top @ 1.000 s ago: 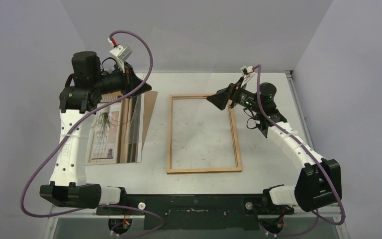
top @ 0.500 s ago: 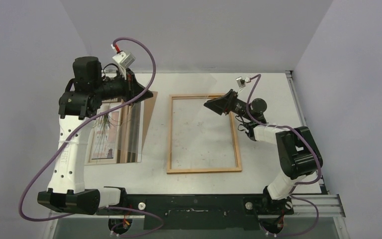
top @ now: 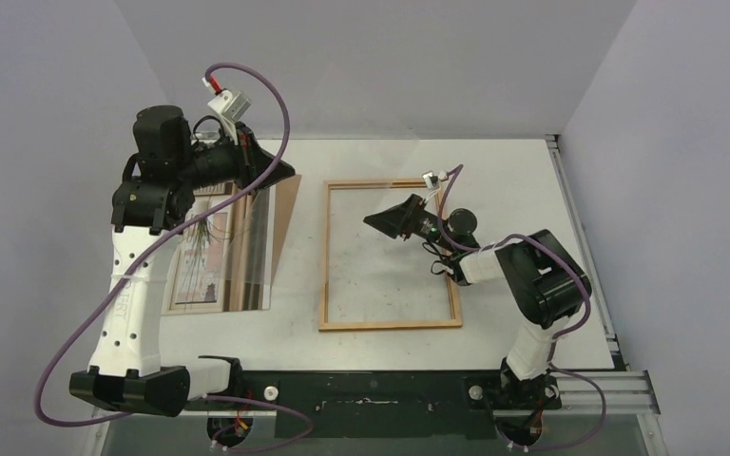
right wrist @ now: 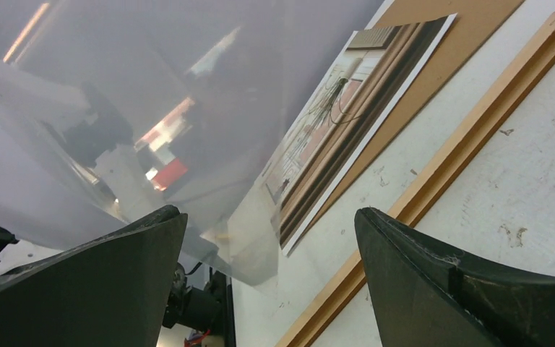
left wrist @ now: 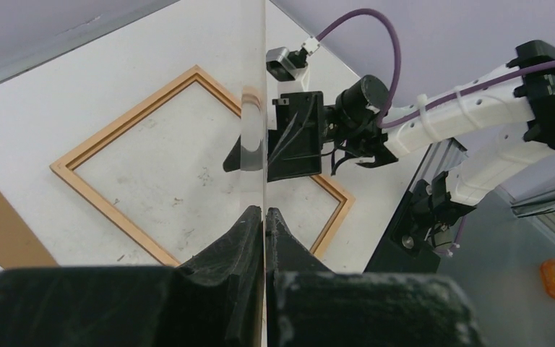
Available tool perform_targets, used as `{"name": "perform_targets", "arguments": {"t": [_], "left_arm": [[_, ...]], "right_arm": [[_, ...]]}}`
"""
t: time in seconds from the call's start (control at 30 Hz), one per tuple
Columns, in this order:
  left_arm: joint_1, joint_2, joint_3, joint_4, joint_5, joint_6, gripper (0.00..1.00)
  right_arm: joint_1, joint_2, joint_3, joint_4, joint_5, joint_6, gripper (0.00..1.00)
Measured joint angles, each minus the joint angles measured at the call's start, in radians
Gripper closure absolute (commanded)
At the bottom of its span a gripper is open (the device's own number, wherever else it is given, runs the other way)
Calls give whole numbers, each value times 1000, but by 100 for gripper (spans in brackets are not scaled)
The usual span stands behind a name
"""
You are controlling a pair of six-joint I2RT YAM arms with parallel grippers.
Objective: Put the photo into the frame
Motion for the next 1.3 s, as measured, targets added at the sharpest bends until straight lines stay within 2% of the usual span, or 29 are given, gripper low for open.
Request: {"name": "perform_targets", "arguments": {"t": [0.2, 0.37, 0.5, 0.7, 0.8, 0.9, 1.1, 1.17, 1.3], "left_arm": [[-12, 0, -8, 52, 11, -88, 100], [-10, 0, -17, 65, 9, -111, 100], [9, -3, -51, 81, -7, -126, 100], [45, -3, -114, 111, -65, -147, 100], [59, -11, -142, 149, -109, -156, 100], [64, -32, -191, 195, -146, -175, 100], [69, -24, -310, 233, -180, -227, 100], [70, -14, -358, 235, -182, -252, 100], [100, -5, -417, 257, -211, -293, 100]], "right_arm": [[39, 72, 20, 57, 69, 34, 10], [50, 98, 46, 143, 80, 113, 2], [23, 111, 47, 176, 80, 194, 17], [5, 101, 42, 172, 73, 246, 50], [-4, 76, 18, 160, 73, 259, 60], [-15, 55, 7, 153, 74, 274, 63], [-11, 29, 8, 166, 76, 315, 59], [-3, 18, 8, 170, 76, 325, 62], [1, -20, 8, 165, 76, 308, 77]]}}
